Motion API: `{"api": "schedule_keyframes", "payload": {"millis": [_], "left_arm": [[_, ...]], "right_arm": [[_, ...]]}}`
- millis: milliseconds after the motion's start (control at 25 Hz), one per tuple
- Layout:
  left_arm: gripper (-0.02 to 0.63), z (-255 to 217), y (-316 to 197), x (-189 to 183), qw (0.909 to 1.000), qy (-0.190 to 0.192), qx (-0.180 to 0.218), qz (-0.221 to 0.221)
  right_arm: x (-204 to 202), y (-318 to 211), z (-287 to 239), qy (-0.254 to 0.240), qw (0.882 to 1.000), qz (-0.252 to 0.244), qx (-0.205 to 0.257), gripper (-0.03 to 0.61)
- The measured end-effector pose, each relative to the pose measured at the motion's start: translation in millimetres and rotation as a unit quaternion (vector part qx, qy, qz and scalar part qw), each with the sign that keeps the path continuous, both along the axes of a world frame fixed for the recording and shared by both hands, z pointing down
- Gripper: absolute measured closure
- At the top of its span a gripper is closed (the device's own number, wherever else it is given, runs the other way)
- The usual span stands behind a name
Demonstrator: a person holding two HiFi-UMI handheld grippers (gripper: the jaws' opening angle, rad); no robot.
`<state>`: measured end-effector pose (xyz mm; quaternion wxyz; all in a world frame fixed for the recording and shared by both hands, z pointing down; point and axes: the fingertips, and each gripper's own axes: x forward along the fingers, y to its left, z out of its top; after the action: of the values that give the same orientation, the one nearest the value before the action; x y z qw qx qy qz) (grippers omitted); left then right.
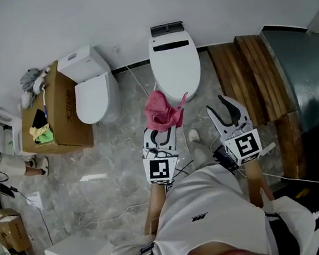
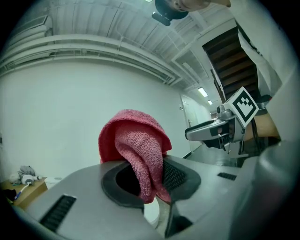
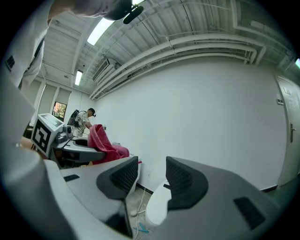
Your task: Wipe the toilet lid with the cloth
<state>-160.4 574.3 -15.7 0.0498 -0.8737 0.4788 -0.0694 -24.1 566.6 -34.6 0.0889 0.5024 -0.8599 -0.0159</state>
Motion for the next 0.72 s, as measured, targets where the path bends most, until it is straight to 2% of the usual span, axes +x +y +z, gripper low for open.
{"api": "schedule_keyframes", "payload": {"millis": [240,400,560,720], "left_arm": [[0.505,-2.3,-77.5,9.6,0.9996,0.027,-0.001,-0.011],[0.505,2.3,-120.6,16.7,0.9996,0.005,-0.02,-0.018],[0.505,-8.8,-156.9,27.9,0.9996,0.017,-0.01,-0.023],[0.505,-5.7,-185.2,34.3,0.9993,-0.005,-0.027,-0.026]], "right_arm": [[6.3,-76.1,5.6,0.005,1.0,-0.012,-0.019,0.386],[14.6,-122.2,6.5,-0.002,0.999,-0.021,-0.03,0.386],[21.5,-161.4,1.2,-0.008,0.999,-0.035,-0.03,0.387],[26.1,-193.2,-1.6,-0.008,0.998,-0.048,-0.03,0.386]]}}
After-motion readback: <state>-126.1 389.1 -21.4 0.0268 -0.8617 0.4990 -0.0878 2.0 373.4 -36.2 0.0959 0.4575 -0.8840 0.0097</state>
